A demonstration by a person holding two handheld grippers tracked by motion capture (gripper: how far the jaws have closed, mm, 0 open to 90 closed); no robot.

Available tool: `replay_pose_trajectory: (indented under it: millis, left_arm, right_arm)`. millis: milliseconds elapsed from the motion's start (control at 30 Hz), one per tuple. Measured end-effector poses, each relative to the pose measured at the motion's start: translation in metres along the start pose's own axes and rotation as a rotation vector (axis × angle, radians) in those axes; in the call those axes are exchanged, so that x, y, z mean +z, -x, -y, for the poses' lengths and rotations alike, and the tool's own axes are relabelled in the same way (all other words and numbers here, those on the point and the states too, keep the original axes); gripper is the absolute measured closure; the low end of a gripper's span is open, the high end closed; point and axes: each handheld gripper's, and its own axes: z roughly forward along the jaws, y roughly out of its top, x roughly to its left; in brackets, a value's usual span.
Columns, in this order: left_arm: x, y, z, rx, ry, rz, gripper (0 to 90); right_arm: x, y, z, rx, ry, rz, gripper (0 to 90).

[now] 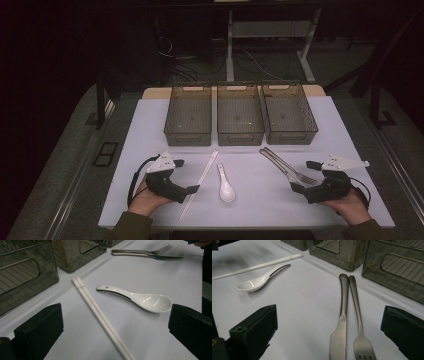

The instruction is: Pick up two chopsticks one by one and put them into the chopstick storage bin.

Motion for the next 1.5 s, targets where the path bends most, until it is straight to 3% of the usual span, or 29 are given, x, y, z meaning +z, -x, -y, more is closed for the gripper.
replay_pose_trajectory:
  millis: [733,1200,1500]
  left_arm:
    - [0.007,-0.002,-0.014,-0.019,0.011,-0.003,0.0]
    - [0.025,-0.001,-0.021,-0.014,-0.004,-0.007,6.8]
    - [0.036,0.000,-0.013,-0.045,-0.064,-0.012,30.2]
  right_arm:
    - [-0.001,0.001,-0.001,0.015,0.006,-0.016,0.8]
    - [-0.002,0.001,-0.003,0.025,0.025,-0.016,0.9]
    - [0.001,0.001,-0.004,0.020,0.018,-0.024,0.8]
